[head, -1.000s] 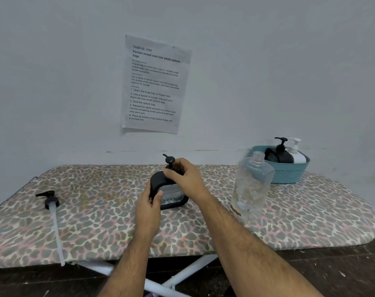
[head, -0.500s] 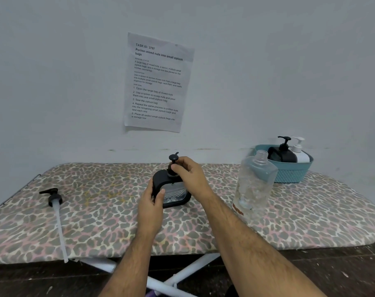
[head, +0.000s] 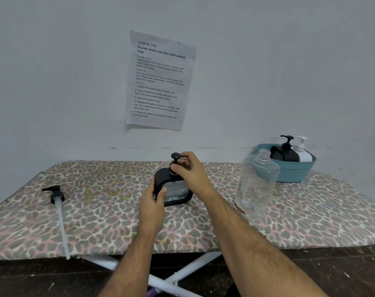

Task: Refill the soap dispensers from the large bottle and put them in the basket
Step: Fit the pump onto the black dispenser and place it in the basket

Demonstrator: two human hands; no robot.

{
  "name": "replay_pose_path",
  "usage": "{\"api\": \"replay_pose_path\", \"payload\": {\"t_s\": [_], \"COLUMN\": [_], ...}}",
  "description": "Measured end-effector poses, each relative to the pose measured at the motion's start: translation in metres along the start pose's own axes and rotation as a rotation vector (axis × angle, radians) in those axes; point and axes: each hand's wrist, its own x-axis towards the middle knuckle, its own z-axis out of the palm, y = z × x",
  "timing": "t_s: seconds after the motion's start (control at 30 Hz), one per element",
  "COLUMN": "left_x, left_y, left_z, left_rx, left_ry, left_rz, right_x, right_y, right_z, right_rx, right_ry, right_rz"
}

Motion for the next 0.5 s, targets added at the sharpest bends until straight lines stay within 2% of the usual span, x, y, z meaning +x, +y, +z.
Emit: {"api": "replay_pose_path", "payload": {"t_s": [0.07, 0.13, 0.5], "left_x": [-0.0006, -0.0003, 0.0002], "left_y": [0.0011, 0.0006, -0.0010], "left_z": [0.0004, 0.0006, -0.0001], "left_rx": [0.001, 0.000, -0.003], "left_ry": [0.002, 0.001, 0.004], "left_rz": [0.002, 0.000, 0.005], "right_x": [0.0000, 0.0021, 0.0033], "right_y": [-0.0018, -0.0003, 0.0041], "right_z": [-0.0002, -0.0008, -0.0002], "right_rx": [0.052, -0.006, 0.012], "right_ry": [-0.011, 0.001, 0.020], "right_rz": [0.029, 0.045, 0.014]}}
